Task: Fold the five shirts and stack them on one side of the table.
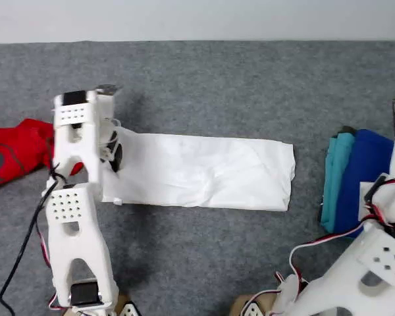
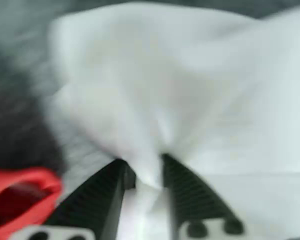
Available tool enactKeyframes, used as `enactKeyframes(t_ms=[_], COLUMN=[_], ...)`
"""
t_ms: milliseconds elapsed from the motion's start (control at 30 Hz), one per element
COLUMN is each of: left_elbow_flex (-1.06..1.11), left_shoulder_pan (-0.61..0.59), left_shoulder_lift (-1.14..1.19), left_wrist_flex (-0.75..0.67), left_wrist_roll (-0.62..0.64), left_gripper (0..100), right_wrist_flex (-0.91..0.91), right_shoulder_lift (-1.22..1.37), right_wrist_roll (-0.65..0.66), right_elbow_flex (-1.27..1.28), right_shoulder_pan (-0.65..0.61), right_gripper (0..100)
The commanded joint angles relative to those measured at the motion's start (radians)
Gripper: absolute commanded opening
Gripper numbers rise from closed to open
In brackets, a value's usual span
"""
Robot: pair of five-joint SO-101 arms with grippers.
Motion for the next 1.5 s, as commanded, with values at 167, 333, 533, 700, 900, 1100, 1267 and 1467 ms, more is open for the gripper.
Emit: enactKeyframes(t_ms=[167,333,533,700,900,1100,1267,1467], left_elbow_flex=[0.024,0.024,0.133,0.275,0.332,0.312,0.245,0.077], left_shoulder_pan=[-0.098,-0.146,-0.06,0.132,0.388,0.565,0.674,0.738], left_shoulder_lift=[-0.178,-0.31,-0.44,-0.582,-0.698,-0.692,-0.628,-0.514], left_wrist_flex=[0.02,0.02,0.021,0.021,0.02,0.003,0.003,0.014], left_wrist_roll=[-0.032,-0.066,-0.077,-0.072,-0.023,0.048,0.104,0.166], left_gripper=[0,0,0,0,0,0,0,0], right_wrist_flex=[0.035,0.035,0.035,0.035,0.035,0.035,0.035,0.025], right_shoulder_lift=[-0.021,-0.021,-0.021,-0.019,-0.019,-0.019,-0.021,-0.119], right_wrist_roll=[0.011,0.011,0.011,0.011,0.009,0.009,0.009,0.009], right_elbow_flex=[-0.009,-0.006,-0.006,-0.005,-0.005,-0.005,0.038,0.14], right_shoulder_pan=[0.015,0.013,0.01,0.013,0.015,0.015,0.015,0.01], right_gripper=[4.4,4.4,4.5,4.5,4.4,4.3,4.3,4.5])
